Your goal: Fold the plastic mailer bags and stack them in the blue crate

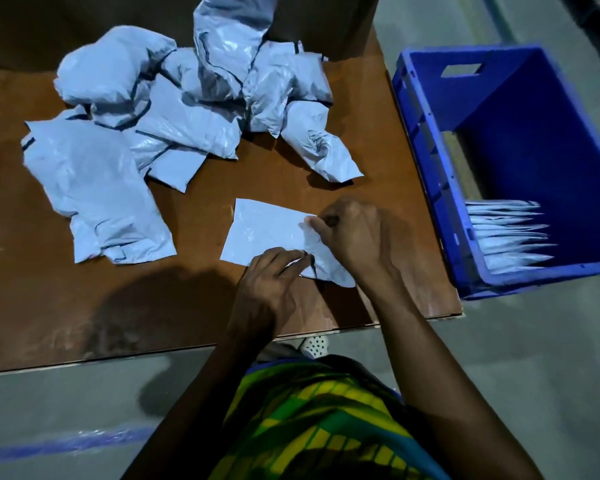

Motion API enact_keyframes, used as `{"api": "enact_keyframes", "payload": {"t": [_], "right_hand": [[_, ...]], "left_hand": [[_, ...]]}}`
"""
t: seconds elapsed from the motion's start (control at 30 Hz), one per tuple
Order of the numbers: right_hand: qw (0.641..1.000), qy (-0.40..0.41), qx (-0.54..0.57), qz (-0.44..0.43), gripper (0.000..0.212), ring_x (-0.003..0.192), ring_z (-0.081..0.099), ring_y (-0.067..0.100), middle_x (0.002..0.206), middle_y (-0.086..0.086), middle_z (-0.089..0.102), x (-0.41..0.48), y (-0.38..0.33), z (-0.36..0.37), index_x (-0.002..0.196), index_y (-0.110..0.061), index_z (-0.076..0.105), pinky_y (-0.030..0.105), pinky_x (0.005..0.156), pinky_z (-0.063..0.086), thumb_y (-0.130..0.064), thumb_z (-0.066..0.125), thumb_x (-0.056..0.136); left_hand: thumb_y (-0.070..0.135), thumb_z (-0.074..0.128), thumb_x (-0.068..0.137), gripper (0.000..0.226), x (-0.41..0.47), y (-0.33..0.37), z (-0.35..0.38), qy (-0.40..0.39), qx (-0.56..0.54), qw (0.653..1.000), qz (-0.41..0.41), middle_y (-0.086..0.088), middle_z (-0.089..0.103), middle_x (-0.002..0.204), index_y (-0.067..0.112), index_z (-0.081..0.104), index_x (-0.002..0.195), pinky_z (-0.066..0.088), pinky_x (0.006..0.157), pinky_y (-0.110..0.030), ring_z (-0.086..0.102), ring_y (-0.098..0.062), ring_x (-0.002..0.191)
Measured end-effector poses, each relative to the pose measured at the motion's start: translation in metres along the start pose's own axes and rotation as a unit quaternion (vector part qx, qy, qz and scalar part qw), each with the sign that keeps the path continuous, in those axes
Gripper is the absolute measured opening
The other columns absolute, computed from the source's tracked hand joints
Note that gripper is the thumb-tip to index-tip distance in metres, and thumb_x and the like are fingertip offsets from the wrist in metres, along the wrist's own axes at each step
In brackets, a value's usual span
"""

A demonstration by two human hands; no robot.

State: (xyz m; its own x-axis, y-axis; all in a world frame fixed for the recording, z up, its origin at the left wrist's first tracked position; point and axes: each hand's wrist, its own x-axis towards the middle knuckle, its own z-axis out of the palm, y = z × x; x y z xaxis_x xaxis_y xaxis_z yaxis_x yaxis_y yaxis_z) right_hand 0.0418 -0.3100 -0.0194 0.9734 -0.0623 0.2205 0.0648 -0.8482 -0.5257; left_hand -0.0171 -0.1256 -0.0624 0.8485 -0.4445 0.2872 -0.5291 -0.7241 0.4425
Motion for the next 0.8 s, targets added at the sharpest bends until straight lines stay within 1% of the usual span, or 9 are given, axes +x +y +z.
{"api": "enact_keyframes", "payload": {"t": [0.1, 0.2, 0.3, 0.4, 0.47, 0.53, 0.6, 0.7, 0.8], "right_hand": [[0.998, -0.036, 0.043, -0.022, 0.008, 0.076, 0.066, 0.027, 0.081, 0.006, 0.073, -0.004, -0.014, 0.023, 0.079, -0.015, 0.082, 0.035, 0.069, 0.053, -0.022, 0.079, 0.080], [0.997, -0.054, 0.054, 0.006, 0.002, 0.076, 0.063, 0.023, 0.084, 0.004, 0.074, -0.011, -0.011, 0.035, 0.084, -0.018, 0.084, 0.032, 0.090, 0.045, -0.019, 0.083, 0.082], [0.996, -0.083, 0.036, -0.007, 0.004, 0.077, 0.068, 0.021, 0.087, 0.004, 0.078, 0.004, -0.014, 0.027, 0.083, -0.015, 0.085, 0.033, 0.082, 0.052, -0.016, 0.088, 0.081], [0.988, -0.144, -0.051, -0.005, 0.009, 0.086, 0.071, 0.024, 0.096, 0.005, 0.079, 0.020, -0.028, 0.022, 0.089, -0.017, 0.085, 0.033, 0.071, 0.055, -0.024, 0.079, 0.089], [0.987, -0.156, -0.043, -0.023, 0.012, 0.089, 0.071, 0.023, 0.099, 0.005, 0.079, 0.030, -0.043, 0.021, 0.094, -0.018, 0.085, 0.033, 0.073, 0.055, -0.028, 0.080, 0.089], [0.988, -0.153, 0.018, -0.031, 0.010, 0.090, 0.071, 0.017, 0.100, 0.001, 0.080, 0.032, -0.058, 0.027, 0.095, -0.021, 0.086, 0.027, 0.075, 0.052, -0.026, 0.084, 0.087], [0.986, -0.152, 0.052, -0.037, 0.009, 0.091, 0.070, 0.017, 0.099, -0.001, 0.078, 0.025, -0.066, 0.040, 0.094, -0.021, 0.086, 0.033, 0.080, 0.056, -0.022, 0.085, 0.085], [0.988, -0.106, 0.115, -0.004, 0.010, 0.095, 0.067, 0.015, 0.095, -0.007, 0.075, 0.006, -0.064, 0.057, 0.094, -0.024, 0.086, 0.043, 0.087, 0.053, -0.025, 0.084, 0.085], [0.989, -0.045, 0.144, 0.002, 0.011, 0.097, 0.068, 0.014, 0.098, -0.004, 0.077, -0.006, -0.064, 0.055, 0.099, -0.017, 0.084, 0.036, 0.087, 0.055, -0.017, 0.081, 0.089]], "left_hand": [[0.001, 0.038, 0.070, 0.056, -0.006, 0.000, -0.003, 0.030, -0.021, 0.999, -0.009, -0.011, 0.070, 0.122, 0.005, 0.076, 0.111, 0.057, 0.087, -0.045, 0.063, -0.033, 0.113], [-0.001, 0.038, 0.080, 0.051, -0.013, -0.001, -0.010, 0.061, -0.002, 0.998, -0.035, -0.019, 0.070, 0.122, 0.003, 0.078, 0.111, 0.058, 0.093, -0.047, 0.066, -0.040, 0.110], [-0.003, 0.060, 0.075, 0.042, -0.007, -0.009, -0.014, 0.069, 0.051, 0.992, -0.094, -0.021, 0.069, 0.118, 0.003, 0.076, 0.114, 0.057, 0.095, -0.045, 0.059, -0.036, 0.113], [-0.002, 0.075, 0.055, 0.062, -0.003, -0.016, -0.011, -0.010, 0.084, 0.990, -0.111, -0.020, 0.067, 0.117, 0.001, 0.071, 0.117, 0.056, 0.093, -0.044, 0.056, -0.034, 0.111], [0.006, 0.066, 0.060, 0.057, -0.002, -0.015, -0.017, -0.039, 0.115, 0.989, -0.081, -0.018, 0.066, 0.115, 0.001, 0.069, 0.117, 0.052, 0.093, -0.043, 0.060, -0.035, 0.106], [0.013, 0.045, 0.069, 0.053, -0.005, -0.018, -0.027, -0.046, 0.092, 0.993, -0.056, -0.013, 0.064, 0.114, 0.004, 0.068, 0.115, 0.051, 0.091, -0.041, 0.060, -0.033, 0.105], [0.013, 0.034, 0.071, 0.061, -0.009, -0.033, -0.038, -0.061, 0.052, 0.996, -0.038, -0.009, 0.065, 0.120, 0.007, 0.070, 0.119, 0.053, 0.091, -0.038, 0.060, -0.029, 0.112], [0.002, 0.044, 0.073, 0.064, -0.018, -0.058, -0.048, -0.089, 0.009, 0.996, 0.003, -0.006, 0.064, 0.135, 0.009, 0.068, 0.133, 0.055, 0.096, -0.034, 0.057, -0.025, 0.128], [-0.003, 0.051, 0.075, 0.060, -0.019, -0.070, -0.056, -0.094, -0.039, 0.994, 0.041, -0.010, 0.064, 0.135, 0.007, 0.067, 0.131, 0.056, 0.096, -0.037, 0.057, -0.027, 0.129]]}}
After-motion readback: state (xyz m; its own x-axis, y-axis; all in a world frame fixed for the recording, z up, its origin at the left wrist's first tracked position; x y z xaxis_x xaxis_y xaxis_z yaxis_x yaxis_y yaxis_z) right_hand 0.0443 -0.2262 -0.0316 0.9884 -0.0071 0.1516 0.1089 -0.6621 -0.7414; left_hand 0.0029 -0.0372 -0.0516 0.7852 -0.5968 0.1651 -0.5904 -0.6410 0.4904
